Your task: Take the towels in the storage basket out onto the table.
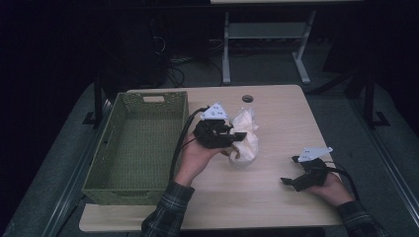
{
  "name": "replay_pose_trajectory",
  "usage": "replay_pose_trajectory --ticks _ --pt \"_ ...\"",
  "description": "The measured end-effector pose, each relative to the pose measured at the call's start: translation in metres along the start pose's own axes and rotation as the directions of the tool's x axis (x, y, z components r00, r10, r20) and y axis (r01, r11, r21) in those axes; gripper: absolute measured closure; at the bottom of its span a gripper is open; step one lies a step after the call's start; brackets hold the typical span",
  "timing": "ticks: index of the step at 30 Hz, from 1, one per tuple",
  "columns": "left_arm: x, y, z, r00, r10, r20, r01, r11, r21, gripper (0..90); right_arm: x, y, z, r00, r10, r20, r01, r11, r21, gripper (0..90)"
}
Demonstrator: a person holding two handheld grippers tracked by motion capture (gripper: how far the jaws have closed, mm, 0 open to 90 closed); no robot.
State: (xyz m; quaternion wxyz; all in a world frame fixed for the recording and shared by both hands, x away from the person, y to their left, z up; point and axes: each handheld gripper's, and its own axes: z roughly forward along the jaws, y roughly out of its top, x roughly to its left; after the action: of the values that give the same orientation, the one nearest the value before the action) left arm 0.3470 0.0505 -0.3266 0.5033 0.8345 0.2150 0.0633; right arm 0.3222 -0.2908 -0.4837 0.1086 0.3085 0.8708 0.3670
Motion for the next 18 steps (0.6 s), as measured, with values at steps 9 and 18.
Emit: replay_pose_trajectory --ticks 9,18 --pt "-0.006 -0.01 0.025 0.9999 0.011 -0.009 -0.011 0.998 0.063 70.5 0.0 0.0 0.0 1.0 0.003 -0.001 -0.003 1.0 0.0 1.9" --pt "-0.006 -0.025 0.052 0.9998 -0.003 0.022 0.001 0.9911 0.133 70.4 0.0 0.0 0.0 1.0 0.004 -0.001 -0.004 1.0 0.001 1.9"
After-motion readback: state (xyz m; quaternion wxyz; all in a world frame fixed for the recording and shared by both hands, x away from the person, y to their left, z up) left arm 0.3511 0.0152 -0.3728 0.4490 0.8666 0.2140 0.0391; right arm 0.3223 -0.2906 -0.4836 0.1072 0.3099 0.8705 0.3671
